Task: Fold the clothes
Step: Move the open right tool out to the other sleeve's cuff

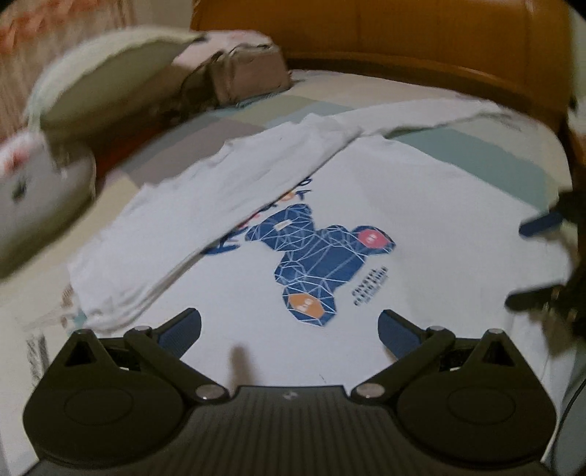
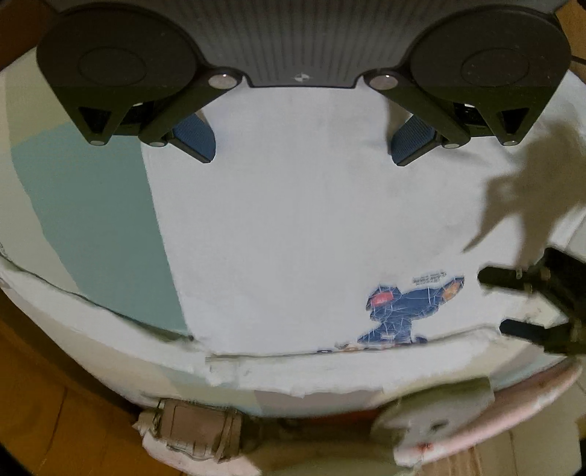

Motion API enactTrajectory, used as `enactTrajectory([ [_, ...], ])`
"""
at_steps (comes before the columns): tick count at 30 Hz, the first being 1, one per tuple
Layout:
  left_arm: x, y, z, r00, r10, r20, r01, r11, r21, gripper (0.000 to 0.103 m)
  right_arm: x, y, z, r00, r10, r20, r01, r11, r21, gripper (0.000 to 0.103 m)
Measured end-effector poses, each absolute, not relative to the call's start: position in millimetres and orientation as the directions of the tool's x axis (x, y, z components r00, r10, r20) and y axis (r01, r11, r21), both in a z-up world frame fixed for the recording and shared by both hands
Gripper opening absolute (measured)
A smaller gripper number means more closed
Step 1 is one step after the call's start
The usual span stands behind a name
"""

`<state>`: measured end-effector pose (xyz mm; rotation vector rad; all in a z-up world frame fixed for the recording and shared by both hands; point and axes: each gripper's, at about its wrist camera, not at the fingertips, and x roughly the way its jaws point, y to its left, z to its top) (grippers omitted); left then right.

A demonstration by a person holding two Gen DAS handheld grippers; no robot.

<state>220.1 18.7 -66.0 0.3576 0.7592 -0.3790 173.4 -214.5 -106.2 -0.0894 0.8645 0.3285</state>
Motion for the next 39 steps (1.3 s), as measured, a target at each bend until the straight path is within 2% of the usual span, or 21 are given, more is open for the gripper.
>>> enactTrajectory([
  [4,206,7,-64,0.693,-0.199,-0.693,0.463,0.860,0.216,0.102,166,-216,-110,0.624,0.246,-0.742,-0.327,0.944,0.039,0.103],
  [11,199,-6,-47,0.727,-0.245,-0.641,0.435,0.887,0.155,0.102,169,-229,-98,0.587,0.279,-0.760,-0.323,0.941,0.097,0.103],
  [14,197,-9,-41,0.744,-0.239,-0.624,0.404,0.905,0.135,0.102,177,-257,-80,0.643,0.300,-0.705,-0.276,0.949,0.153,0.103],
  [21,198,-25,-44,0.727,-0.278,-0.628,0.393,0.918,0.049,0.102,253,-360,-52,0.791,0.023,-0.611,-0.039,0.999,-0.012,0.103],
  [25,203,-37,-51,0.719,-0.255,-0.646,0.396,0.915,0.080,0.102,311,-436,-63,0.783,-0.114,-0.611,0.138,0.990,-0.009,0.103],
  [28,209,-42,-53,0.717,-0.238,-0.655,0.383,0.920,0.084,0.102,349,-473,-76,0.766,-0.150,-0.625,0.200,0.980,0.009,0.103],
  [33,213,-47,-56,0.712,-0.245,-0.658,0.390,0.917,0.080,0.102,376,-505,-101,0.771,-0.048,-0.636,0.179,0.973,0.144,0.103],
  [36,216,-51,-58,0.708,-0.249,-0.660,0.395,0.916,0.078,0.102,365,-498,-111,0.784,-0.040,-0.619,0.125,0.988,0.094,0.103],
  [39,219,-54,-60,0.705,-0.253,-0.662,0.399,0.914,0.075,0.102,354,-486,-112,0.755,-0.057,-0.653,0.086,0.996,0.012,0.103],
])
